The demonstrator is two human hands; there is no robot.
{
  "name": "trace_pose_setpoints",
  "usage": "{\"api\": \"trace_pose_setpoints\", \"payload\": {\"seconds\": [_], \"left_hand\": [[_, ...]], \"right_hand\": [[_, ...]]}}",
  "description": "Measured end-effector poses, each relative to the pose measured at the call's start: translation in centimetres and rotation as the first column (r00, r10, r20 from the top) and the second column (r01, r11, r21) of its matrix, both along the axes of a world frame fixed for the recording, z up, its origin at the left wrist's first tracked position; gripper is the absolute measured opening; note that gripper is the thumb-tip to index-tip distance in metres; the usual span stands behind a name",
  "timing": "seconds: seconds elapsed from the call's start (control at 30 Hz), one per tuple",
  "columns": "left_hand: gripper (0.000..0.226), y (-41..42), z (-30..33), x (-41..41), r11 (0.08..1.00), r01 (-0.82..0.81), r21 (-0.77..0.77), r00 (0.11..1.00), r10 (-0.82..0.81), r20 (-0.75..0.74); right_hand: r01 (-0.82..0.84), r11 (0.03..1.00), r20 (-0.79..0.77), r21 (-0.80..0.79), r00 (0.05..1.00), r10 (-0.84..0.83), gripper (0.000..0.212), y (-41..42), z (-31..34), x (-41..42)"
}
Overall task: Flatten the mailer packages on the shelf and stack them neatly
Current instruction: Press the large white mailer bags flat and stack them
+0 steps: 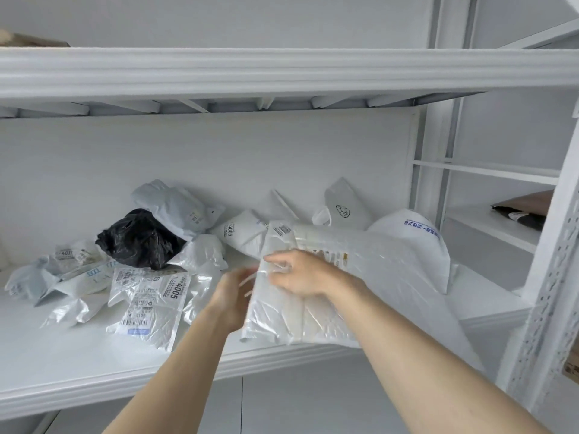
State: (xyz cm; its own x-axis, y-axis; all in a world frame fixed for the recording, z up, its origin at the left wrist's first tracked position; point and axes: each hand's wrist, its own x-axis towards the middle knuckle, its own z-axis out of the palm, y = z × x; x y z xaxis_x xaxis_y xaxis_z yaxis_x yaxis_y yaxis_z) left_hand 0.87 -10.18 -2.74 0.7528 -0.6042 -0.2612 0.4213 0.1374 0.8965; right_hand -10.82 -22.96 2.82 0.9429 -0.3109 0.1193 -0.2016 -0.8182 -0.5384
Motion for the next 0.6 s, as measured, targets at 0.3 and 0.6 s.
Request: {"api": "trace_pose_setpoints", "payload": {"seconds": [0.3,0.6], "left_hand": [[0.03,1.4,-2.0,-3.0,0.87,0.021,0.493,0.696,-0.367,0.617],[0.039,-2.2,-4.4,-4.6,0.507,-0.048,0.86,0.293,-0.816,0.498]], "right_hand": [[0.088,0.99,-0.162,0.114,0.984,-0.069,0.044,-0.1,-11.0,2.0],[0.241,0.961,0.036,0.138,0.968,-0.248,0.04,-5.8,-10.1,-0.2]]}}
